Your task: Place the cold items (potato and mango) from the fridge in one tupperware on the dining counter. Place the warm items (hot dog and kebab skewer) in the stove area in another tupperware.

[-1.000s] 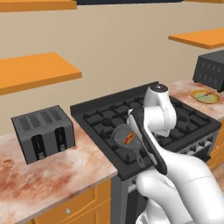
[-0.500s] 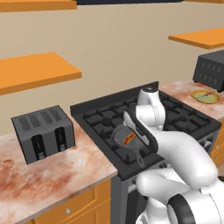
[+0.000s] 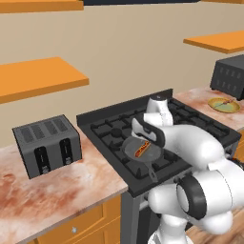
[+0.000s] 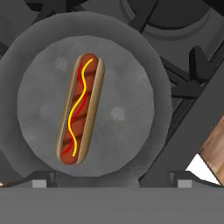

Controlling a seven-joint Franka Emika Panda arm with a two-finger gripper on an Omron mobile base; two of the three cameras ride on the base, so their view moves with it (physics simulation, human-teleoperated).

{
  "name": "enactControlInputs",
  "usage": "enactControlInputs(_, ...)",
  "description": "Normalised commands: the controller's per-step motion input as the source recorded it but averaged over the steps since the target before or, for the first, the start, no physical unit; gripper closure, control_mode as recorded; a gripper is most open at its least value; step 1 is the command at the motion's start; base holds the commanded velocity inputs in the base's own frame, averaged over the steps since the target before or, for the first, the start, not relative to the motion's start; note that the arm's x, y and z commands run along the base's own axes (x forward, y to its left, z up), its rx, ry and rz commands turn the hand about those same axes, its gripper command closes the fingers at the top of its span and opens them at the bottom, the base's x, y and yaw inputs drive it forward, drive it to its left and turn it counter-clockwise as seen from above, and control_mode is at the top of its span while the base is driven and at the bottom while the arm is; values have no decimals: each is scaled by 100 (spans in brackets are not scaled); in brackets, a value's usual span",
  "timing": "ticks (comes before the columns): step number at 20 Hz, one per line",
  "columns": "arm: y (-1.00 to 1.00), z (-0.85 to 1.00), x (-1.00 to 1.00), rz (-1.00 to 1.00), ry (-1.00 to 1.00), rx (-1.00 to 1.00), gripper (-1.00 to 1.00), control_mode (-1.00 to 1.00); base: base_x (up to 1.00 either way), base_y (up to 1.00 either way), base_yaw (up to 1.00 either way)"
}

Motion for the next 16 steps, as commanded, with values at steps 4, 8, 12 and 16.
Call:
enactControlInputs(4, 0, -31, 16, 0, 0, 2, -100, -100, 0, 0, 0)
enactControlInputs(8, 0, -32, 6, 0, 0, 0, -100, -100, 0, 0, 0)
enactControlInputs(12, 0, -27, 7, 0, 0, 0, -100, -100, 0, 0, 0)
enactControlInputs(16, 0, -23, 11, 0, 0, 0, -100, -100, 0, 0, 0)
